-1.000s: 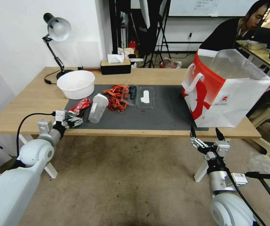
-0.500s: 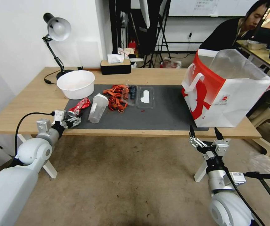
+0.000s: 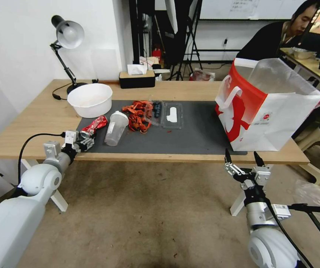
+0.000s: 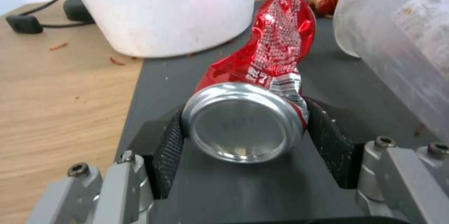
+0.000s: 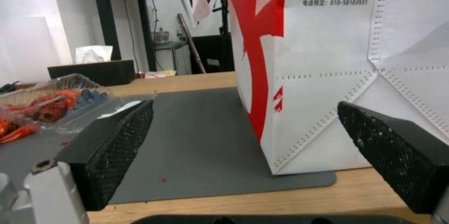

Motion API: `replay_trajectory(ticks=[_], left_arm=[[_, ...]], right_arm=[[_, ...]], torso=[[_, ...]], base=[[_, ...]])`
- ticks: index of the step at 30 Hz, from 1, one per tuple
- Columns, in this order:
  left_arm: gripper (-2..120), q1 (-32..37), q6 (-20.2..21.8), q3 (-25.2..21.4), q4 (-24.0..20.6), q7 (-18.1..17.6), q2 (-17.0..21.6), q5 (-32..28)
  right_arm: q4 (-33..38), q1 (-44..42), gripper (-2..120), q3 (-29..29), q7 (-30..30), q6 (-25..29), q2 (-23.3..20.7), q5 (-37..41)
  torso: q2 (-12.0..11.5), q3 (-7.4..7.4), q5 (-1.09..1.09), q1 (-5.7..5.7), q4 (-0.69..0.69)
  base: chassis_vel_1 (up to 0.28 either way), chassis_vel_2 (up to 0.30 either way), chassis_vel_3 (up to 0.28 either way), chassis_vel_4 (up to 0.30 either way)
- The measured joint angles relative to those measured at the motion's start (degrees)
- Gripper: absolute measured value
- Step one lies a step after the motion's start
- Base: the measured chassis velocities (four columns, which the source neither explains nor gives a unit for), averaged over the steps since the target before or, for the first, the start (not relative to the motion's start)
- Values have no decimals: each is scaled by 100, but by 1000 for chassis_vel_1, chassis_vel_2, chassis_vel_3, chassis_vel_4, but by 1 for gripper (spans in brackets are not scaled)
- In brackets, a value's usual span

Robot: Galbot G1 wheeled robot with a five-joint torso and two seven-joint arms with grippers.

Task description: Pick up the trash from the table and place it into the takeout bag.

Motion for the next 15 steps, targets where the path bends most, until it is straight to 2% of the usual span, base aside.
replay_trajectory(ticks=[5,7,9,10,11,12,15], left_arm=[[60,-18,-504,-82,54,291,5,91],[60,-61,-883,-119,72,546,10,81],[60,-82,-1042,-123,80,688,21,35],[60,-125,-1319,-122,98,981,41,-85],[60,-196,-1687,-98,131,1421,68,-312],[60,-196,-1687,-98,131,1421,68,-312],[60,-433,-2192,41,179,2295,92,-773]], right_arm=[[-1,2,98,1,2,1,11,-7],[-8,3,98,3,5,1,13,-15],[-9,4,98,5,5,2,15,-17],[-10,4,98,6,7,2,17,-20],[-10,5,98,8,9,2,21,-24],[-10,5,98,8,9,2,21,-24],[-10,-1,98,12,14,5,31,-36]], torso=[[0,0,0,0,0],[0,0,0,0,0],[0,0,0,0,0],[0,0,0,0,0],[0,0,1,0,1],[0,0,1,0,1],[0,0,1,0,0]], base=[[0,0,0,0],[0,0,0,0],[0,0,0,0],[0,0,0,0],[0,0,0,0],[0,0,0,0],[0,0,0,0]])
